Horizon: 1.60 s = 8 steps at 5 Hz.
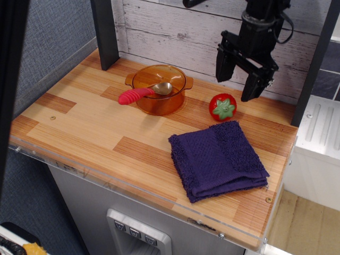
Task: Put the food above the towel.
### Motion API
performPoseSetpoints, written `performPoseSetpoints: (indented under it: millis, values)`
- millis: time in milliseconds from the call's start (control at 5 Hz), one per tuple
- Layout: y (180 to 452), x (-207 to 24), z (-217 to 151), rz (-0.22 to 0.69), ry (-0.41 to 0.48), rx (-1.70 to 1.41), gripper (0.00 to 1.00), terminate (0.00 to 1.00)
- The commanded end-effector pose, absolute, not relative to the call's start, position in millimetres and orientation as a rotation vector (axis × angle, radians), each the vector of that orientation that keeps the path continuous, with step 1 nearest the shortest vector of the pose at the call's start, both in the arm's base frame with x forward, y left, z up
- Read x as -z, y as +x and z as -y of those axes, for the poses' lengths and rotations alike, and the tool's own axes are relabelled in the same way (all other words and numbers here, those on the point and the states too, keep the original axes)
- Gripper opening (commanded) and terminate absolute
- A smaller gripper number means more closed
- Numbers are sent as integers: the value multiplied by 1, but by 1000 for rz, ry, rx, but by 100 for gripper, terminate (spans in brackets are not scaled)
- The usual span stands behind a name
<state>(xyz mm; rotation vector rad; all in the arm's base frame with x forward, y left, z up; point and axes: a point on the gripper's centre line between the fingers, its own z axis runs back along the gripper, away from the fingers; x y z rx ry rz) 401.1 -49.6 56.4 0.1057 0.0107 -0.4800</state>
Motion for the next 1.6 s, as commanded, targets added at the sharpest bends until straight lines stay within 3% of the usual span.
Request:
performPoseSetpoints:
  millis: [0, 400, 600, 1200, 1400]
  values:
    - [382, -111, 37, 45, 118, 448, 100, 0]
    - [335, -134, 15, -48, 135, 390, 100, 0]
    - [303, -140, 1, -65, 188, 305, 100, 0]
    - [237, -158, 6, 28, 148, 282, 100, 0]
    - [225, -170, -1, 22, 191, 224, 100, 0]
